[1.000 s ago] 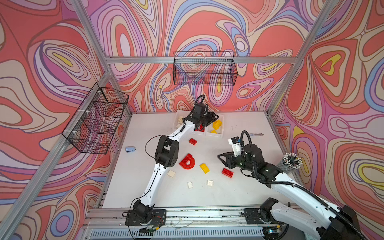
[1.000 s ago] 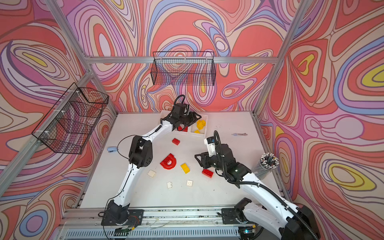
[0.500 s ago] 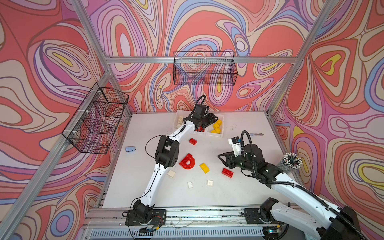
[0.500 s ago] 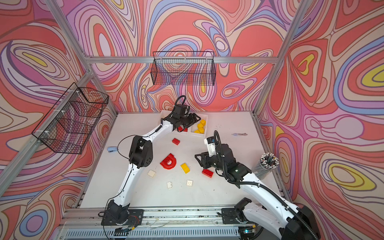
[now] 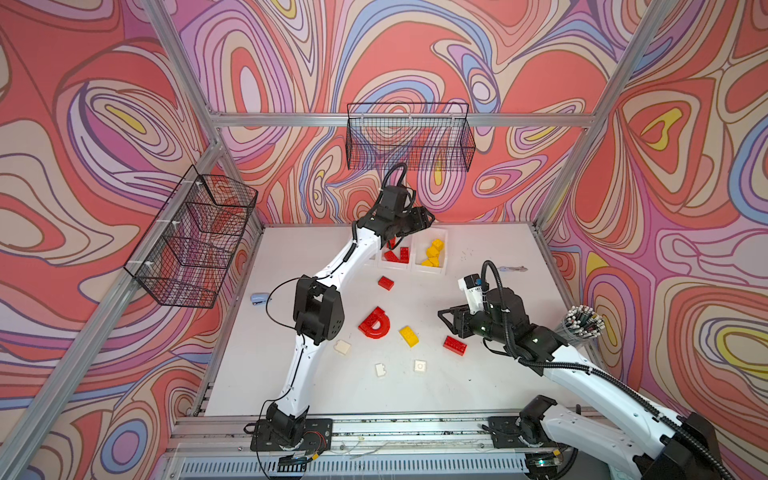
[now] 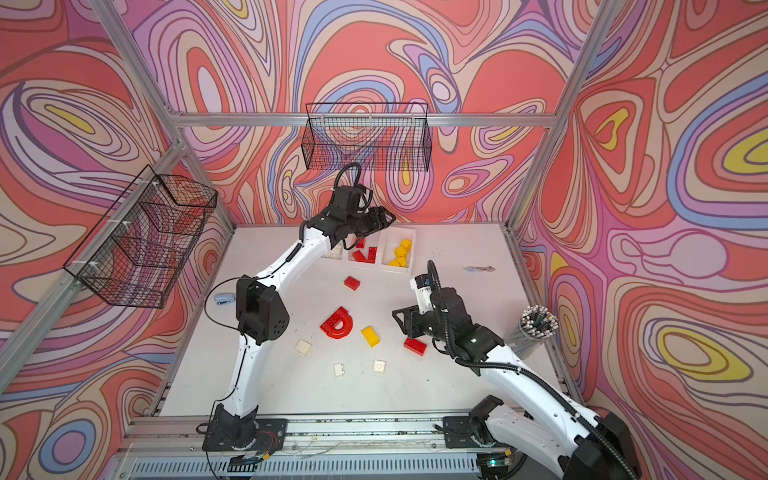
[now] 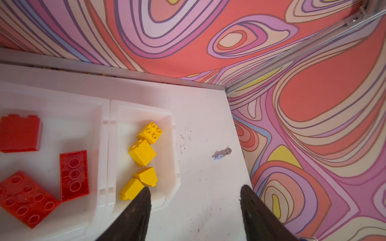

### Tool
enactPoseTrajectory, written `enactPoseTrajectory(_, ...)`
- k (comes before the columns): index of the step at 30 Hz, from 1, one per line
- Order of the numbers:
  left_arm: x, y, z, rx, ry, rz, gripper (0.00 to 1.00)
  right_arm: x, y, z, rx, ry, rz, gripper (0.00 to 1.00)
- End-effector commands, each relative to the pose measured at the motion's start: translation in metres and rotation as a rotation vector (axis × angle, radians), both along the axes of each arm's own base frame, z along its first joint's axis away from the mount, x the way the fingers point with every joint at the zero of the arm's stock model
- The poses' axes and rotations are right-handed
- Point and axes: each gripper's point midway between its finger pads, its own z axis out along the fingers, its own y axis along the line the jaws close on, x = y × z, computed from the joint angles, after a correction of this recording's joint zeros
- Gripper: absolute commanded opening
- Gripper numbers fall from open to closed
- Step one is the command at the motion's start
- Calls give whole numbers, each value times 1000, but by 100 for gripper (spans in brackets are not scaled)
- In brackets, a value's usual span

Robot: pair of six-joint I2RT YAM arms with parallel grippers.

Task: Sort the legos into containers by color
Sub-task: Pick up the lego from the center of the table.

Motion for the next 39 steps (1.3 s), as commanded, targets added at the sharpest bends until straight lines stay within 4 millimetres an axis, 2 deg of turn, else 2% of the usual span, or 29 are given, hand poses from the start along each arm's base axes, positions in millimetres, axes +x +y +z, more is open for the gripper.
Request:
enactPoseTrajectory(1, -17, 24, 25, 67, -13, 0, 67, 6, -5, -2, -39, 19, -35, 51)
enactPoseTrajectory(6, -47, 58, 55, 142, -33, 5, 67, 14, -9, -13, -101, 44, -61, 51)
enactPoseTrajectory(11, -83, 91, 61, 217, -25, 9, 67, 27, -24, -32, -198, 94, -157, 51)
enactPoseTrajectory(15, -113, 113, 50, 291, 1, 2, 70, 27, -25, -51, -231, 158, -168, 52)
enactPoseTrajectory(19, -144, 137, 36, 357, 2, 8, 77, 22, -33, -63, -246, 192, -206, 63)
enactPoseTrajectory(22, -165, 156, 24, 409, 6, 19, 77, 16, -40, -71, -249, 219, -242, 73)
enactPoseTrajectory(28, -200, 180, 4, 446, 14, 27, 79, 5, -63, -87, -293, 290, -358, 78)
enactPoseTrajectory(35, -223, 194, -20, 459, 18, 34, 80, -20, -68, -104, -290, 377, -385, 78)
enactPoseTrajectory(39, -226, 195, -24, 466, 11, 28, 80, -30, -60, -117, -273, 421, -343, 78)
